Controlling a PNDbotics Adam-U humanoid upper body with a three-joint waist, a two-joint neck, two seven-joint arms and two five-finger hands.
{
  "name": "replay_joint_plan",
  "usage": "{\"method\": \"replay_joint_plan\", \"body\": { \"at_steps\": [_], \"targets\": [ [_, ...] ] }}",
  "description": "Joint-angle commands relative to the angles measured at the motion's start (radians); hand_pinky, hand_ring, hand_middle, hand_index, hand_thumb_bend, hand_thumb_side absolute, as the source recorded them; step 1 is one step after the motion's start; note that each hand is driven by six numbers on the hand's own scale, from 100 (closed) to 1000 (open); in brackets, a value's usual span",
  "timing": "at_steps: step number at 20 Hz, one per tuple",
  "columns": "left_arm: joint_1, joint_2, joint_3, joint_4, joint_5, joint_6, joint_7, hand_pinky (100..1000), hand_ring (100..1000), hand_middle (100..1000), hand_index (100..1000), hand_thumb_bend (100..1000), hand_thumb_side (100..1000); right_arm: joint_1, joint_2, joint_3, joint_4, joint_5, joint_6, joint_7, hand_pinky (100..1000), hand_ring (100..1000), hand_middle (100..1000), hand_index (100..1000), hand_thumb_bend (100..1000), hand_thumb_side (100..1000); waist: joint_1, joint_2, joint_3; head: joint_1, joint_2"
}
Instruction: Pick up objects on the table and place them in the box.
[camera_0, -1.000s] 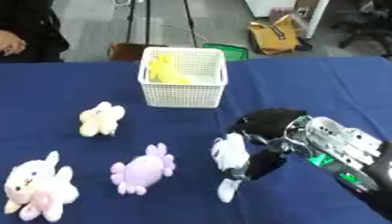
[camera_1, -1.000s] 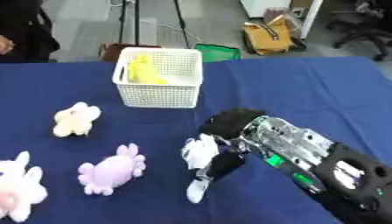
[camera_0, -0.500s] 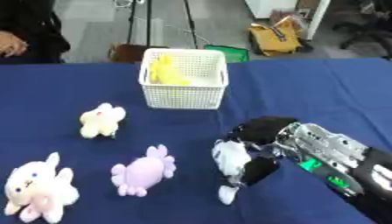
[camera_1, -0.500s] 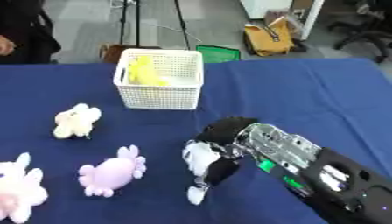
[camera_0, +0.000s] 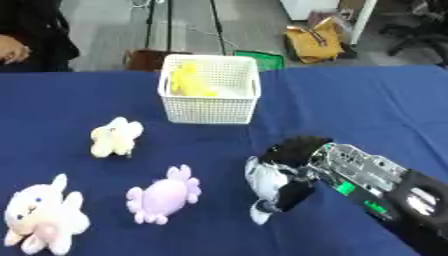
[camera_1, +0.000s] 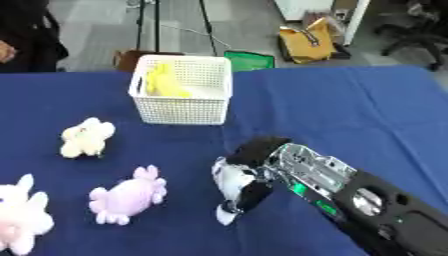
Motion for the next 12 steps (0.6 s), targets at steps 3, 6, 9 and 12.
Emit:
{"method": "replay_joint_plan", "body": {
  "at_steps": [3,6,9,12],
  "targets": [
    [-0.01,0.003,0.001,-0.018,0.002,-0.025,0.02,721,828,784,792,100,598,-0.017,-0.015,-0.016,-0.005,-0.008,0.002,-0.019,780,803,781,981,450,702,0.002,-0.015,-0.002,-0.003,-0.01],
    [-0.01,0.003,0.001,-0.018,0.002,-0.024,0.02,721,828,784,792,100,598,-0.019,-0.019,-0.015,-0.017,-0.023,0.016,-0.026,766,789,726,953,391,646,0.002,-0.016,-0.003,-0.004,-0.012],
    [-0.01,0.004,0.002,-0.018,0.001,-0.024,0.021,721,828,784,791,100,597,-0.021,-0.023,-0.013,-0.031,-0.037,0.027,-0.037,751,786,657,898,350,619,0.002,-0.016,-0.003,-0.004,-0.013],
    [-0.01,0.003,0.001,-0.018,0.001,-0.023,0.021,722,828,784,790,100,597,-0.024,-0.026,-0.011,-0.044,-0.045,0.033,-0.047,743,780,623,852,314,626,0.002,-0.016,-0.004,-0.005,-0.014]
  ]
}}
